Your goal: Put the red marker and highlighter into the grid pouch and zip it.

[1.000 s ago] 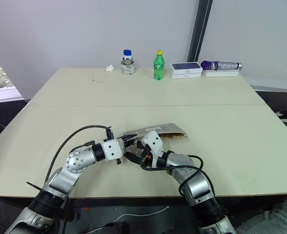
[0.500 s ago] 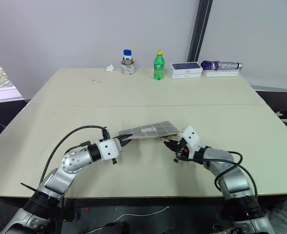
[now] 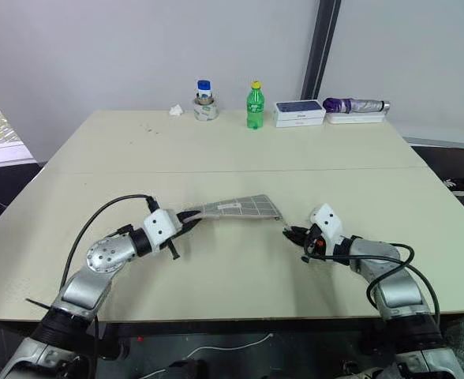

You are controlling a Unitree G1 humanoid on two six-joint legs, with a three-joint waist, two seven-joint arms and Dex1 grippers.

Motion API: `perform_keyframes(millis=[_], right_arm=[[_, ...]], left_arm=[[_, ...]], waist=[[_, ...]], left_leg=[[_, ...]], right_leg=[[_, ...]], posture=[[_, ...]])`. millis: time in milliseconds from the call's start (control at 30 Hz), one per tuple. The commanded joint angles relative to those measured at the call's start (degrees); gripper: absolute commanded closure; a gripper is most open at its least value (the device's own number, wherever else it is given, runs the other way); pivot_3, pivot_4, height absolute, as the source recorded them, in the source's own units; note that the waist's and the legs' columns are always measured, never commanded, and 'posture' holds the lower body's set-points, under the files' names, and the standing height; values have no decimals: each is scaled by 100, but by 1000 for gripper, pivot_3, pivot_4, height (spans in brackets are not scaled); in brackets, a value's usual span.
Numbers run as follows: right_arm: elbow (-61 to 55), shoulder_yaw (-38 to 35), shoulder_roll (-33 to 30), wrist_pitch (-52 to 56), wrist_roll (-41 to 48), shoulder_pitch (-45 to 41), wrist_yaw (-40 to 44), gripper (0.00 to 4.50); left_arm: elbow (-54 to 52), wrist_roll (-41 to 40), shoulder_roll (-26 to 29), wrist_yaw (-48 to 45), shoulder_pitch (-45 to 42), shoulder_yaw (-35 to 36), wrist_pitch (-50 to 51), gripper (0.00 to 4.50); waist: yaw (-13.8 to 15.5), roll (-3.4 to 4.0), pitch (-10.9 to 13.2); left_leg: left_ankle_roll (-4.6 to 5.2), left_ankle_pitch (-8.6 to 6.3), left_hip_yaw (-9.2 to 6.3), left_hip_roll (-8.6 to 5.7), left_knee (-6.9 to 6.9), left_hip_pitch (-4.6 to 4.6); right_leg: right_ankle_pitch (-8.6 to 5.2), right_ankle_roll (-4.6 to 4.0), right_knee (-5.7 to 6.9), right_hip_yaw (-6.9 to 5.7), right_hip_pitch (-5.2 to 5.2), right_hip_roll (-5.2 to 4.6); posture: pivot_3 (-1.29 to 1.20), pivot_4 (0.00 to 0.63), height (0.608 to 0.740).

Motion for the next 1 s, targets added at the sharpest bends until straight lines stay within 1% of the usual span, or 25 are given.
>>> perform_keyframes(millis=[33,67,100,167,267,367,467,567,633,733,767,867,1000], right_arm=[[-412,-15,-28,66,103,53,72,2097],[-433,-35,-51,68,99,73,74,1638],[-453,-67,-82,87,112,101,89,1020],[-487,-120,-256,81,98,212,218,25],[-592,-251,-643,161,190,460,512,25],[-608,-468,-853,113,282,550,604,25],[-585,-672,-933,16,341,582,644,25],[-340,-909,-990,-209,260,518,560,25],[-39,-1062,-1020,-455,171,443,480,25],[158,-1162,-1032,-591,142,415,434,25],[233,-1192,-1044,-629,148,431,465,25],[710,-1095,-1066,-974,-63,399,538,25],[1205,-1019,-998,-1238,-185,101,535,25]], left_arm=[[-400,-206,117,-112,92,185,132,1933],[-450,-156,177,-115,176,196,75,1502],[-516,-144,220,-117,249,226,40,882],[-813,-344,215,-23,331,411,259,0],[-1480,-599,260,92,494,702,698,0],[-2023,-832,449,29,931,1005,984,0],[-2415,-1306,460,198,1251,1541,1378,0],[-2534,-1733,621,324,1347,2171,1866,0],[-2443,-1975,727,287,1501,2546,2079,0],[-2078,-2016,791,125,1913,2887,1941,0],[-1852,-2097,790,43,2056,3066,1891,0],[-904,-2033,1067,-229,2208,3515,1522,0],[-273,-1842,1385,-446,2161,3665,991,0]], waist=[[5,0,0],[8,0,0],[10,0,0],[24,0,0],[45,-2,2],[-4,1,3],[-50,2,4],[-69,0,5],[-70,0,5],[-90,1,5],[-98,1,5],[-103,-1,6],[-100,-7,11]], left_leg=[[0,0,0,0,2,0],[0,0,0,-1,5,1],[0,0,0,-1,5,2],[0,0,-1,-1,4,3],[1,-1,-4,-2,3,-3],[3,-2,-9,-1,2,3],[3,-3,-9,4,-6,16],[3,-3,-11,7,-4,15],[3,-3,-12,4,-1,14],[4,-4,-10,1,-3,14],[6,-5,-9,1,-4,15],[6,-5,-6,3,-6,17],[6,-5,-1,3,-3,16]], right_leg=[[0,0,0,0,1,0],[0,0,0,0,3,0],[0,0,0,0,5,-1],[0,0,0,0,5,-1],[0,0,-6,-3,5,-4],[0,0,-8,2,8,-7],[-1,-1,-8,9,12,0],[-1,-2,-8,7,14,3],[-1,-1,-8,4,15,0],[-1,-1,-12,7,16,-5],[-1,-1,-13,9,16,-6],[-1,-2,-13,7,14,0],[-1,-3,-13,5,14,-4]], posture=[[0,150,740],[0,150,740],[0,150,740],[0,150,740],[0,150,740],[0,150,740],[0,150,740],[0,150,740],[0,150,740],[0,150,740],[0,150,740],[0,150,740],[0,150,740]])
